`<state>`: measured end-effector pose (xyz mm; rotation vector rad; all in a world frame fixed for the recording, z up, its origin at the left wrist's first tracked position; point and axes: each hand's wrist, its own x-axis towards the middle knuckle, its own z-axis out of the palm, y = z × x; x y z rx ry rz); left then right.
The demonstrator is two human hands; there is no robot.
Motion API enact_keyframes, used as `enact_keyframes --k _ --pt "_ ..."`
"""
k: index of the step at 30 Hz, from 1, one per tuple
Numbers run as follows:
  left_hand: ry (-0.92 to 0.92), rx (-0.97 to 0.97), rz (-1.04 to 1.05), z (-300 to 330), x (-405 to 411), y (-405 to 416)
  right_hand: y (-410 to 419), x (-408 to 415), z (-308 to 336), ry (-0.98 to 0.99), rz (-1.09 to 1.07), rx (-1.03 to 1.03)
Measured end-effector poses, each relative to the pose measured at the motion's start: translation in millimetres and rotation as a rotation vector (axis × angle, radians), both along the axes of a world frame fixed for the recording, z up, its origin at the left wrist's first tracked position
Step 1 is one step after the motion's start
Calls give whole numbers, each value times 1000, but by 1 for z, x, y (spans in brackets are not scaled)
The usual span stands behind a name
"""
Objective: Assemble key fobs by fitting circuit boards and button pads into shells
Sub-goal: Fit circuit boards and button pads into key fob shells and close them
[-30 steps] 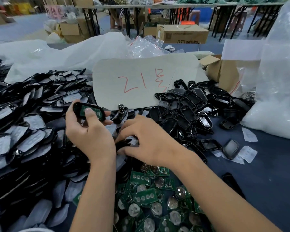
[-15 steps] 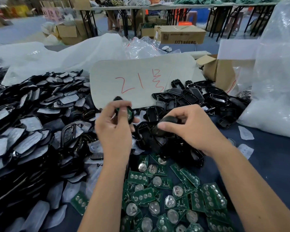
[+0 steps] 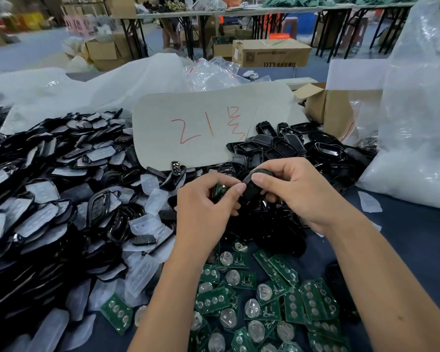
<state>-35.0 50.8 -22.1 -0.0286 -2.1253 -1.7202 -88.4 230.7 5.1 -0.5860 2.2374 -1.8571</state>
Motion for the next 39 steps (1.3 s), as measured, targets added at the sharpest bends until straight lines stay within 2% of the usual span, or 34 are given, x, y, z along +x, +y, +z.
enact_keyframes --k 8,14,18,25,34,39 --pt "-58 134 -114 -1 -1 -5 -3 0 1 23 51 -39" --pt "-133 319 -84 -2 -3 0 -11 3 -4 -180 32 -319" --pt "-170 417 -75 0 -3 5 -17 4 -6 -253 3 -425" --pt "-205 427 -54 -1 -4 6 -28 6 -13 -227 -135 -553" --pt "-241 426 -125 2 -1 1 -29 7 -18 -285 -84 -634" --pt "-223 396 -107 2 1 -3 -32 12 -18 -306 -140 -624"
